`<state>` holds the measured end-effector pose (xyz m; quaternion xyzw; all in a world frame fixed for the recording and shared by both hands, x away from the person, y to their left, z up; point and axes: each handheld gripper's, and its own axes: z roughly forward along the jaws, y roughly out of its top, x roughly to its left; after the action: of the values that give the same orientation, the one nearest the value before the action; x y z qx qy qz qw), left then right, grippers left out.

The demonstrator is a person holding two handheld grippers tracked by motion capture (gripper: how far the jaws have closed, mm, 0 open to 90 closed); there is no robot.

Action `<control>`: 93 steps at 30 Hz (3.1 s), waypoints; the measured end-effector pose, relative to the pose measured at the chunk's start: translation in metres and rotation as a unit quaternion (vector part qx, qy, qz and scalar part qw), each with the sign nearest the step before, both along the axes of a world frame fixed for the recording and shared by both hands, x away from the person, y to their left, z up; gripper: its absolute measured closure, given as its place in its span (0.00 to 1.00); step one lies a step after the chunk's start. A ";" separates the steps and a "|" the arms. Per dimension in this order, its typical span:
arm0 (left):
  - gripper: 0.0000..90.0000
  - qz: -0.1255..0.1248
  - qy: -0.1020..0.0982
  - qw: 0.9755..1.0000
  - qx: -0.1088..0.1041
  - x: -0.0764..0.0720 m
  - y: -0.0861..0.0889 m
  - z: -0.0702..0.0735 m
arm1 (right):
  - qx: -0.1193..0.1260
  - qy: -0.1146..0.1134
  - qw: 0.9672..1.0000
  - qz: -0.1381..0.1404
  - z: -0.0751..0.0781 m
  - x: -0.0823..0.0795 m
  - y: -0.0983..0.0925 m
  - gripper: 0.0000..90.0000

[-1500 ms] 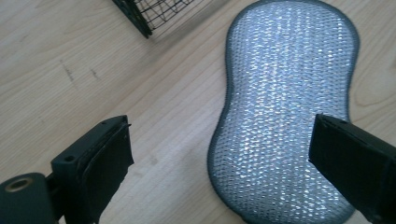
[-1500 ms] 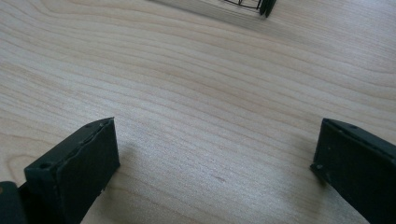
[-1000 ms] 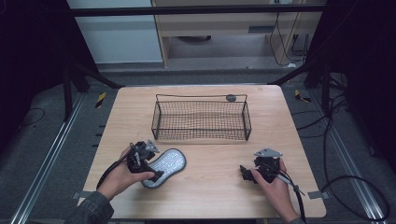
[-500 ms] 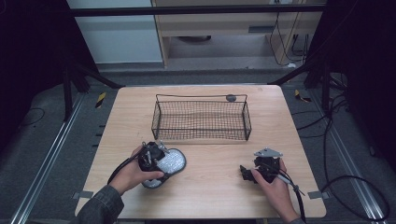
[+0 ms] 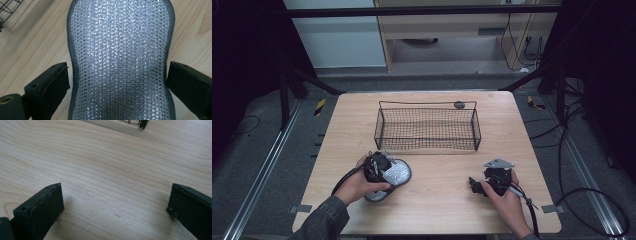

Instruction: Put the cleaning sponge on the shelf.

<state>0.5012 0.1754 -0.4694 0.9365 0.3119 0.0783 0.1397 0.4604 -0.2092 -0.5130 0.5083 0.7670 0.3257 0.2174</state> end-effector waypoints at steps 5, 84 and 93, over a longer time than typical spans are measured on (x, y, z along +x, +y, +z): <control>0.03 0.000 0.007 1.000 -0.001 0.003 -0.001 -0.004 | 0.000 0.002 1.000 0.001 0.000 0.000 0.000 0.00; 0.10 -0.128 -0.123 0.984 0.012 0.038 -0.016 0.120 | -0.002 -0.001 1.000 0.012 0.000 0.001 0.002 0.00; 0.10 -0.135 -0.143 0.980 0.033 0.054 -0.029 0.125 | -0.004 -0.002 1.000 0.014 0.000 0.002 0.002 0.00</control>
<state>0.5548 0.1459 -0.3445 0.9532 0.1569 0.2022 0.1611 0.4619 -0.2077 -0.5134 0.4961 0.7748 0.3269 0.2162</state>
